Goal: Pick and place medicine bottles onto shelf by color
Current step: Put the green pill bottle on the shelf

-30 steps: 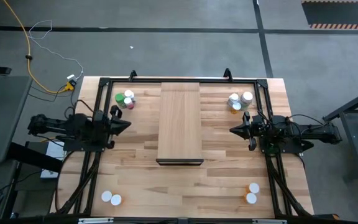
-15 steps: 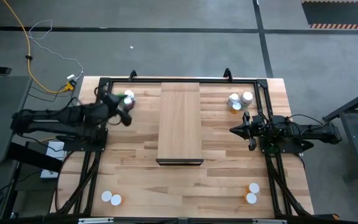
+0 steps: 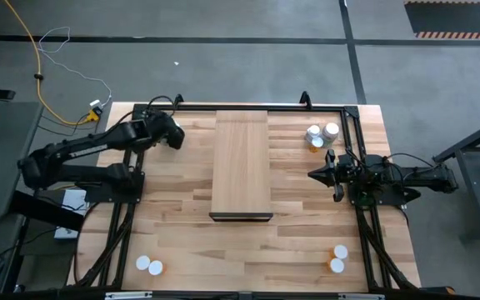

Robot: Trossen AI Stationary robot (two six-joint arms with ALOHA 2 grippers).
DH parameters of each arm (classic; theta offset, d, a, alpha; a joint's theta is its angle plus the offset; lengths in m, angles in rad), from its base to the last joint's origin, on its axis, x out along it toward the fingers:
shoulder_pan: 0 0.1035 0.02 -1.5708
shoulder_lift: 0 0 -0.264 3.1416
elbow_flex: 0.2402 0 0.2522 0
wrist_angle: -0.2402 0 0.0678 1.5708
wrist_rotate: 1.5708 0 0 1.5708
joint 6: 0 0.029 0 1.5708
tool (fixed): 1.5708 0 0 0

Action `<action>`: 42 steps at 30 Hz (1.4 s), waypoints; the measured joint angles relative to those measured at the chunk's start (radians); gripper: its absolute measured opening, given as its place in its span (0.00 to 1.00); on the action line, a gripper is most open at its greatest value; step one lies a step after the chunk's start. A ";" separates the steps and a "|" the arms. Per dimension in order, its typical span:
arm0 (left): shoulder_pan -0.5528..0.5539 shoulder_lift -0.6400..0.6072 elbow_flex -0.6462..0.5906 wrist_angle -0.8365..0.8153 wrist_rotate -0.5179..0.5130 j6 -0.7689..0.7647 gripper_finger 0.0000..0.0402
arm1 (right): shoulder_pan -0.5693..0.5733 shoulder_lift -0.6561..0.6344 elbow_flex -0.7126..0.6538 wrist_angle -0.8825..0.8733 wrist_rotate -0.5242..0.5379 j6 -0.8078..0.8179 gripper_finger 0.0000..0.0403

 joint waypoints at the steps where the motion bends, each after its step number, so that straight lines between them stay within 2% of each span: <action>1: 0.022 0.014 -0.002 -0.001 -0.004 -0.008 0.74 | 0.000 0.000 0.000 0.000 0.000 0.000 0.00; 7: 0.115 0.068 -0.003 0.000 -0.026 -0.098 0.74 | 0.000 0.000 0.000 0.000 0.000 0.000 0.00; 17: 0.119 0.142 -0.004 0.003 0.002 -0.144 0.74 | 0.000 0.000 0.000 0.000 0.000 0.000 0.00; 27: 0.148 0.249 -0.004 0.010 -0.035 -0.168 0.74 | 0.000 0.000 0.000 0.000 0.000 0.000 0.00; 34: 0.147 0.271 -0.005 0.007 -0.065 -0.167 0.74 | 0.000 0.000 0.000 0.000 0.000 0.000 0.00; 38: 0.148 0.271 -0.005 0.006 -0.065 -0.168 0.70 | 0.000 0.000 0.000 0.000 0.000 0.000 0.00; 42: 0.147 0.271 -0.005 0.006 -0.063 -0.168 0.62 | 0.000 0.000 0.000 0.000 0.000 0.000 0.00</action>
